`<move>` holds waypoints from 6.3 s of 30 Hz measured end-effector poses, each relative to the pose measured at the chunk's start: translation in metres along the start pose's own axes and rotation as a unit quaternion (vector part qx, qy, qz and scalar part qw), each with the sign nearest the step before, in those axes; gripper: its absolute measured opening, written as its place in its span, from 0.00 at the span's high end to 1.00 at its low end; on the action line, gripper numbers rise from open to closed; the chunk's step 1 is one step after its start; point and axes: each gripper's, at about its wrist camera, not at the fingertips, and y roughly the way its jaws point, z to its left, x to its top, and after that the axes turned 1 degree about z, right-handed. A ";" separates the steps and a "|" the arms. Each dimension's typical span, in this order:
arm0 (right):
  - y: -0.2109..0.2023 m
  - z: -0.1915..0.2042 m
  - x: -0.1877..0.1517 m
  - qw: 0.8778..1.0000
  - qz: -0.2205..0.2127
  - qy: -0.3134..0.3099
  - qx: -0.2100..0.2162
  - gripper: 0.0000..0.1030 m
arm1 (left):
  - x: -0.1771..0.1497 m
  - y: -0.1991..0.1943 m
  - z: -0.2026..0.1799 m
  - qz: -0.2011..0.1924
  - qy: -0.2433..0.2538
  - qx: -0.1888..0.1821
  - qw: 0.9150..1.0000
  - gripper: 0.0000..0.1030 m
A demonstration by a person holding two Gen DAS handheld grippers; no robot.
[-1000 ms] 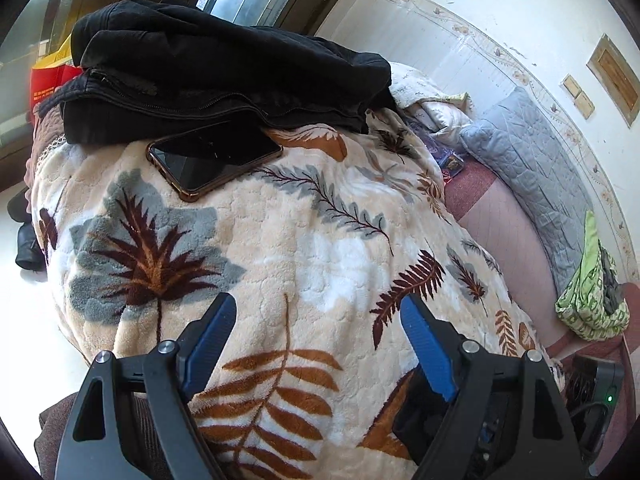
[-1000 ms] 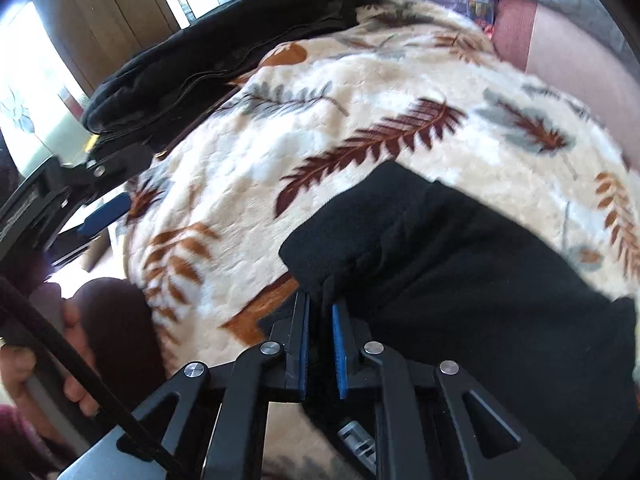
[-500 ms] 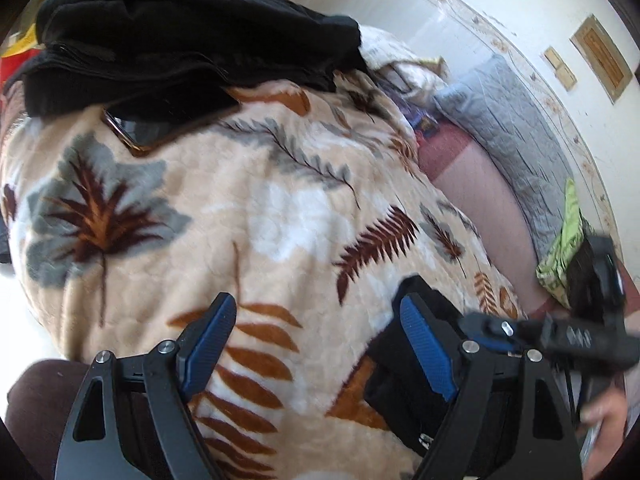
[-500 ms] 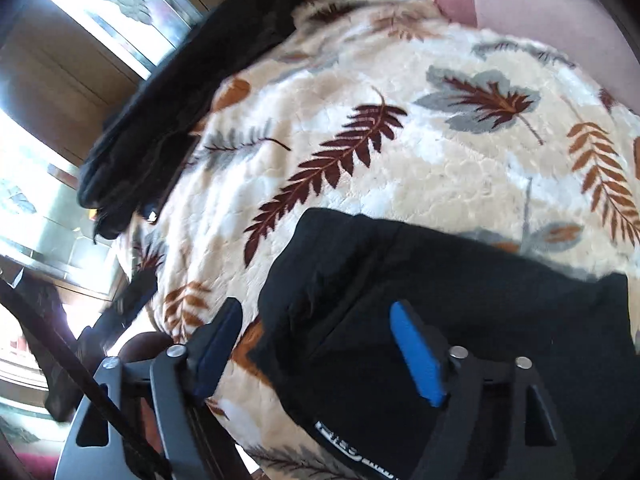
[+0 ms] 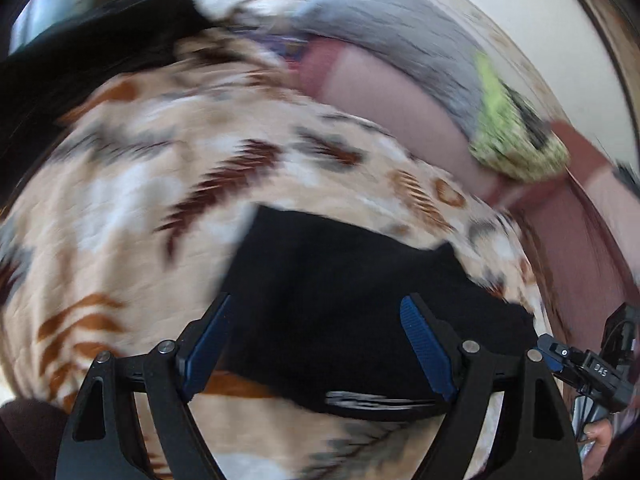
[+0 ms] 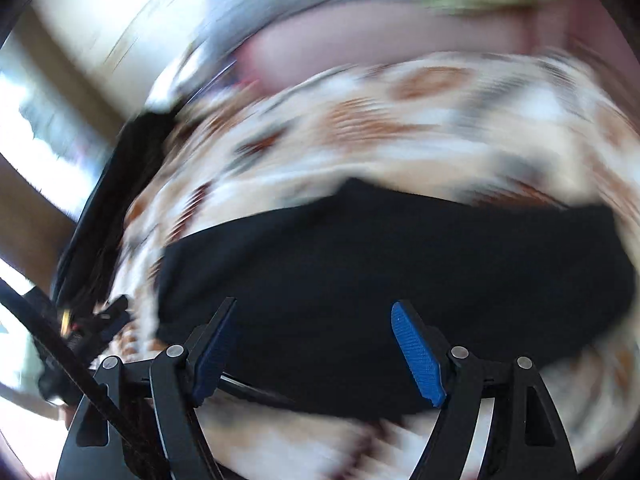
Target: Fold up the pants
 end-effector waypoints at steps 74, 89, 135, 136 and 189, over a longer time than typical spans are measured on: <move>0.035 0.004 -0.037 0.991 0.002 -0.108 0.079 0.44 | 0.041 0.106 -0.089 0.131 -0.010 -0.174 0.976 0.52; 0.068 -0.041 0.012 0.974 0.039 0.104 0.200 0.45 | 0.019 0.060 -0.039 0.037 0.016 -0.063 0.997 0.44; 0.027 -0.019 -0.043 0.981 0.004 0.100 0.165 0.32 | 0.022 0.001 -0.013 -0.115 0.005 0.077 0.990 0.24; 0.028 -0.018 -0.042 0.982 0.005 0.098 0.164 0.32 | 0.021 -0.004 -0.007 -0.117 -0.007 0.081 0.990 0.24; 0.182 0.238 0.034 0.895 0.210 -0.384 -0.088 0.78 | -0.034 -0.002 0.028 -0.015 -0.103 -0.024 0.994 0.85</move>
